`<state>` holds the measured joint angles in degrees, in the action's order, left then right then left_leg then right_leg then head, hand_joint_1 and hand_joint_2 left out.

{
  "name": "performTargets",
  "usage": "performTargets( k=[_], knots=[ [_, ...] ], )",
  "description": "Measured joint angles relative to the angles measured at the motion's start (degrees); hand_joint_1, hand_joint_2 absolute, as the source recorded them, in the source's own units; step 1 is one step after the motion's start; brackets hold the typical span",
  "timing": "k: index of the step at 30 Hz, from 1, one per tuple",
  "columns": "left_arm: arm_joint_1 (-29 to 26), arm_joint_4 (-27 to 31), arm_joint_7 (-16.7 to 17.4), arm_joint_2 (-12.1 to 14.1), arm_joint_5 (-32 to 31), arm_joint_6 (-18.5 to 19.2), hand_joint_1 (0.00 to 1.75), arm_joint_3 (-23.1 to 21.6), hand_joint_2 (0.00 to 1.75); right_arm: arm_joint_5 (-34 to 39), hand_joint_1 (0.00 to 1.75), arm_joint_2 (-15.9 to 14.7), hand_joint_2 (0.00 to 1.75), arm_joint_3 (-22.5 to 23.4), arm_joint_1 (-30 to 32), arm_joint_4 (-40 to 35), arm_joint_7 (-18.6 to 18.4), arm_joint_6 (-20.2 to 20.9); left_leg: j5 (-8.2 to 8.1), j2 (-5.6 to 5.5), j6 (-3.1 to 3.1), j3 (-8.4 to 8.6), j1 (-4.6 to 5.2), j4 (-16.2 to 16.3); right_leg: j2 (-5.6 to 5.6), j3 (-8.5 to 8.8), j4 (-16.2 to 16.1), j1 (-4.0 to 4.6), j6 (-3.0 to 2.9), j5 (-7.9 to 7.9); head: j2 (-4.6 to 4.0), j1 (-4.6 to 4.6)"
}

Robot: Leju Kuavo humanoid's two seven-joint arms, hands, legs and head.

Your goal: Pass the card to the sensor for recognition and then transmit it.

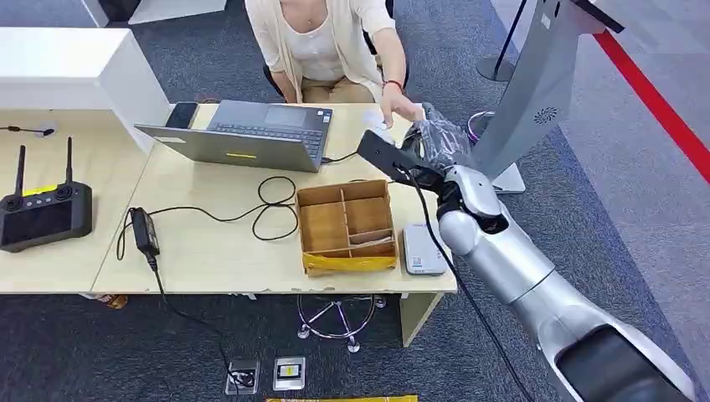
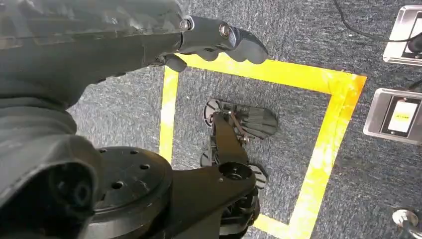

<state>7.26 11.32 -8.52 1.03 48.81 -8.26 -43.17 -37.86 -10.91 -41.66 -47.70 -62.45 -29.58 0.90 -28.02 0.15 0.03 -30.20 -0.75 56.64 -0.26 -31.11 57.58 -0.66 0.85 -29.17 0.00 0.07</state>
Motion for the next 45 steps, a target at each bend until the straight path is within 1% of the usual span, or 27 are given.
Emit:
performTargets(
  k=[3,21,22,23,24,25,27,34,40,45],
  knots=[
    [0.01,0.0,0.0,-0.09,0.94,0.0,0.0,0.0,0.0,0.31,1.75,0.0,1.75,-0.07,-0.6,0.55,1.01,0.0,0.0,0.0,0.0,0.0,0.0,0.0,-0.01,0.0,0.0,0.0,0.0,0.0,0.0,0.0],
    [-0.15,-0.02,0.0,-0.26,1.16,-0.35,0.0,0.0,0.0,0.48,1.75,0.26,1.75,-0.87,-3.45,4.79,1.56,-0.11,0.0,-0.03,0.0,-0.04,0.0,0.0,-0.03,0.0,0.0,0.0,0.0,0.0,0.0,0.0],
    [-0.18,-0.02,0.0,-0.24,1.23,-0.37,0.0,0.0,0.0,0.48,1.66,0.26,1.75,-0.87,-3.45,4.85,1.55,-0.11,0.0,-0.03,0.0,-0.04,0.0,0.0,-0.03,0.0,0.0,0.0,0.0,0.0,0.0,0.0],
    [-0.23,-0.02,0.0,-0.26,1.36,-0.42,0.0,0.0,0.0,0.48,0.1,0.26,1.75,-0.87,-3.45,4.96,1.53,-0.13,0.0,-0.03,0.0,-0.04,0.0,0.0,-0.03,0.0,0.0,0.0,0.0,0.0,0.0,0.0],
    [-0.3,-0.02,0.0,-0.24,1.42,-0.5,0.0,0.0,0.0,0.44,0.0,0.26,1.75,-0.9,-3.45,5.07,1.51,-0.13,0.0,-0.03,0.0,-0.04,0.0,0.0,-0.03,0.0,0.0,0.0,0.0,0.0,0.0,0.0],
    [-0.32,-0.02,0.0,-0.24,1.51,-0.55,0.0,0.0,0.0,0.29,0.0,0.28,0.0,-0.94,-3.46,5.16,1.45,-0.13,0.0,-0.03,0.0,-0.04,0.0,0.0,-0.03,0.01,0.0,0.0,0.0,0.0,0.0,0.0],
    [-0.39,-0.02,0.0,-0.24,1.77,-0.57,0.0,0.0,0.0,-0.24,0.0,0.44,0.0,-1.16,-3.46,5.42,0.94,-0.24,0.0,-0.03,0.0,-0.04,0.0,0.0,-0.03,0.0,0.0,0.0,0.0,0.0,0.0,0.0],
    [-0.65,-0.02,-0.11,-0.24,2.56,-0.68,0.0,0.02,0.0,-0.52,0.0,1.27,0.0,-1.36,-3.51,6.65,1.14,-0.61,0.0,-0.03,0.0,-0.04,0.0,0.0,-0.04,0.01,0.0,0.0,0.0,0.0,0.0,0.0],
    [-0.83,-0.02,-0.11,-0.22,2.78,-1.2,0.0,0.02,0.0,0.09,0.0,1.68,0.0,-1.22,-3.58,8.09,1.97,-2.51,0.0,-0.03,0.0,-0.03,0.0,0.0,-0.04,0.0,0.0,0.0,0.0,0.0,0.0,0.0],
    [-0.99,-0.04,-0.11,-0.22,2.65,-1.16,0.0,0.02,0.0,-0.37,0.0,1.11,0.0,-1.07,-3.57,9.68,-0.7,-2.03,0.0,-0.03,0.0,-0.03,0.01,0.0,-0.03,-0.01,0.0,-0.01,0.0,0.0,0.0,0.0]
  ],
)
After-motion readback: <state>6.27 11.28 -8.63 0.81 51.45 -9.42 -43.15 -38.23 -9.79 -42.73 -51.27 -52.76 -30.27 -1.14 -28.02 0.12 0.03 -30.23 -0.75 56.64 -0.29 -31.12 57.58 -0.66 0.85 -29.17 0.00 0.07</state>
